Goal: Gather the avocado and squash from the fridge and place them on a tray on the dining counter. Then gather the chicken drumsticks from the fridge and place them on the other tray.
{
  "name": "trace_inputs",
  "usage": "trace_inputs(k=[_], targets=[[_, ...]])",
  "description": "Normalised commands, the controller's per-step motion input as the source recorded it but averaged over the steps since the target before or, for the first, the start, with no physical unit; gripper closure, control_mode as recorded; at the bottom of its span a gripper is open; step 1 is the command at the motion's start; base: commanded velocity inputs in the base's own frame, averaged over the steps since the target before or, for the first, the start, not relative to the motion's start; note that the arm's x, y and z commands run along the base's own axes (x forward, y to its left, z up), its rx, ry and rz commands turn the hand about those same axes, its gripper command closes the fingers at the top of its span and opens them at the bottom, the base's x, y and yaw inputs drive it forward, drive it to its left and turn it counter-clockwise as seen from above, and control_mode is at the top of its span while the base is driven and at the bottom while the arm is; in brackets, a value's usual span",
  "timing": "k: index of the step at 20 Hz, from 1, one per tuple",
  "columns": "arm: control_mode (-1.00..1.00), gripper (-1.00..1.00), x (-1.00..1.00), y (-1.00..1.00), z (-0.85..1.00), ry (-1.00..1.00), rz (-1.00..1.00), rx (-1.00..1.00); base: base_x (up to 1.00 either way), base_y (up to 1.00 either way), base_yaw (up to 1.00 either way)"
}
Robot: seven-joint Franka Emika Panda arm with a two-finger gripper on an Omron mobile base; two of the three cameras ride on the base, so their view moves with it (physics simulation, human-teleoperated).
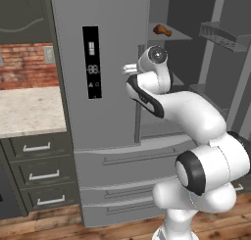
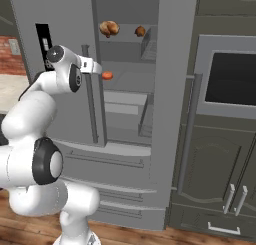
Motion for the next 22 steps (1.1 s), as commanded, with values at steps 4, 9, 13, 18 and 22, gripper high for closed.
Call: trace_inputs(k=[4, 9, 13, 18, 22], targets=[[-1.00, -1.00, 0.38, 0.00, 0.00, 0.00, 0.00, 0.00, 0.00, 0.00, 0.00], [-1.00, -1.00, 0.43, 0.00, 0.00, 0.00, 0.00, 0.00, 0.00, 0.00, 0.00], [-1.00, 1.00, 0.42, 0.00, -0.04, 0.01, 0.00, 0.00, 0.00, 0.00, 0.00], [-1.00, 1.00, 0.29, 0.04, -0.03, 0.01, 0.00, 0.00, 0.00, 0.00, 0.00], [-1.00, 1.00, 0.14, 0.20, 0.00, 0.02, 0.01, 0.00, 0.00, 0.00, 0.00]])
